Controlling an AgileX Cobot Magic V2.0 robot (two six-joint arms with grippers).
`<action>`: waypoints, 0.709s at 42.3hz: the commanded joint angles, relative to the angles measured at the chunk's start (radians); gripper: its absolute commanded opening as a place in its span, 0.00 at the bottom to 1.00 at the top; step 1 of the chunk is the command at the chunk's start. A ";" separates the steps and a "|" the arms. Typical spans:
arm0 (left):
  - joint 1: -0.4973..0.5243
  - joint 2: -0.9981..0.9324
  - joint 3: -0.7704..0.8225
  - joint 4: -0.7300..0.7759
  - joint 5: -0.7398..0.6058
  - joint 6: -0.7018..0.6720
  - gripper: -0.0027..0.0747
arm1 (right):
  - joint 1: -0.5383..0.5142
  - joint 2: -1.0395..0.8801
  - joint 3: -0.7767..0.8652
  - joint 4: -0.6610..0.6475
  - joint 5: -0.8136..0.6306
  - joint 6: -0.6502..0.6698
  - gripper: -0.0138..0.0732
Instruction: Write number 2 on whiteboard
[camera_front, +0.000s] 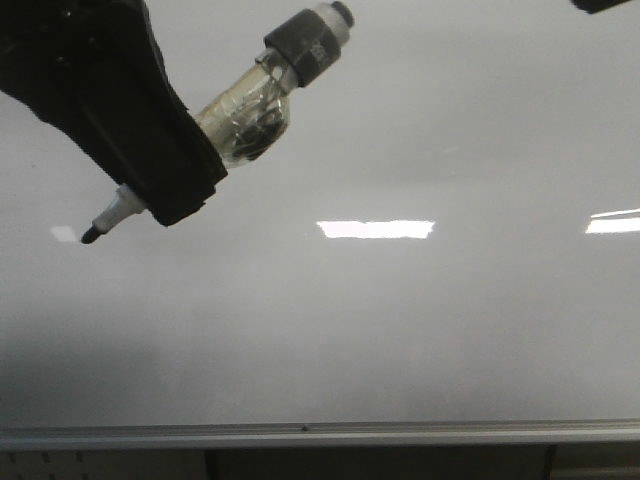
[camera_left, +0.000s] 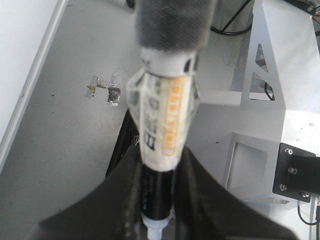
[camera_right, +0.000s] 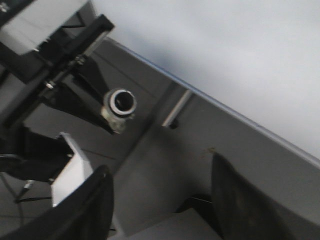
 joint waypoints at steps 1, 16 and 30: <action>-0.007 -0.039 -0.030 -0.057 0.049 0.002 0.01 | 0.005 0.076 -0.066 0.164 0.075 -0.063 0.68; -0.007 -0.039 -0.030 -0.057 0.049 0.002 0.01 | 0.159 0.257 -0.171 0.205 0.112 -0.068 0.73; -0.007 -0.039 -0.030 -0.057 0.049 0.002 0.01 | 0.300 0.358 -0.192 0.224 0.104 -0.068 0.73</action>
